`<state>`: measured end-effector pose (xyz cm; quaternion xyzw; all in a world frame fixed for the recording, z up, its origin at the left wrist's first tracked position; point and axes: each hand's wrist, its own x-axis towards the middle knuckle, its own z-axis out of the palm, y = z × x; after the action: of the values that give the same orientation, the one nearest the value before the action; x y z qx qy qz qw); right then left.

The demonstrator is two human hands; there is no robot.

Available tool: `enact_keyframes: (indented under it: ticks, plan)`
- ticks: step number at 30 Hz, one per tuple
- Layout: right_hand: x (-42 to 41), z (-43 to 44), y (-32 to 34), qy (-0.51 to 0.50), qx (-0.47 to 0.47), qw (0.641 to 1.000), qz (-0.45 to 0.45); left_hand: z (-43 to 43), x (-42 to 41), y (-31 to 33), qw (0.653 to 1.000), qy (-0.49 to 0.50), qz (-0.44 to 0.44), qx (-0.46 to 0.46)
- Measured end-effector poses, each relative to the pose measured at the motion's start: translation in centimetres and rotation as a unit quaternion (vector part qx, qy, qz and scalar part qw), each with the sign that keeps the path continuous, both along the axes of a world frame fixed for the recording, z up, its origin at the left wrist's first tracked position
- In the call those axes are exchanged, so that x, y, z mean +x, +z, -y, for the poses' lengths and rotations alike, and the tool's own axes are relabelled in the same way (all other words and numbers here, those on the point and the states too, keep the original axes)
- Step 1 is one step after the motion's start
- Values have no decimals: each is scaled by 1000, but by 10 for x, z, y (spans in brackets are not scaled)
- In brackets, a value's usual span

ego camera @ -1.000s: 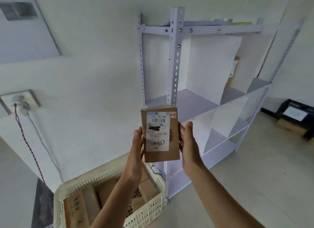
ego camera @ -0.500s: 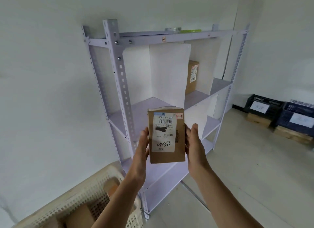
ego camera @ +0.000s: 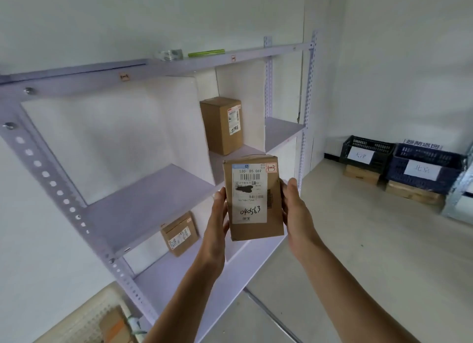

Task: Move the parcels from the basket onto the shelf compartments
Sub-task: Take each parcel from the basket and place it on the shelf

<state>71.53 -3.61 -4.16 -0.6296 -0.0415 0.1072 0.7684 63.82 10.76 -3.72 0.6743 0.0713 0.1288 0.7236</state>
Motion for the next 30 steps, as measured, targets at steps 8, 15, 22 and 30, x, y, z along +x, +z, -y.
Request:
enact_keyframes:
  ticks: [8,15,22,30]
  plan:
    - [94,50,-10,-16,7,1000,2,42,106,-11,1000,-4,-18,-7]
    - [205,67,-23,-23,-15,1000,7,61,218,-25,998,6,-37,-41]
    - [319,68,-19,-21,-47,999,16,63,328,-25,998,12,-37,-54]
    - [418,66,-24,8,-35,999,-1,67,420,-31,996,39,-52,-58]
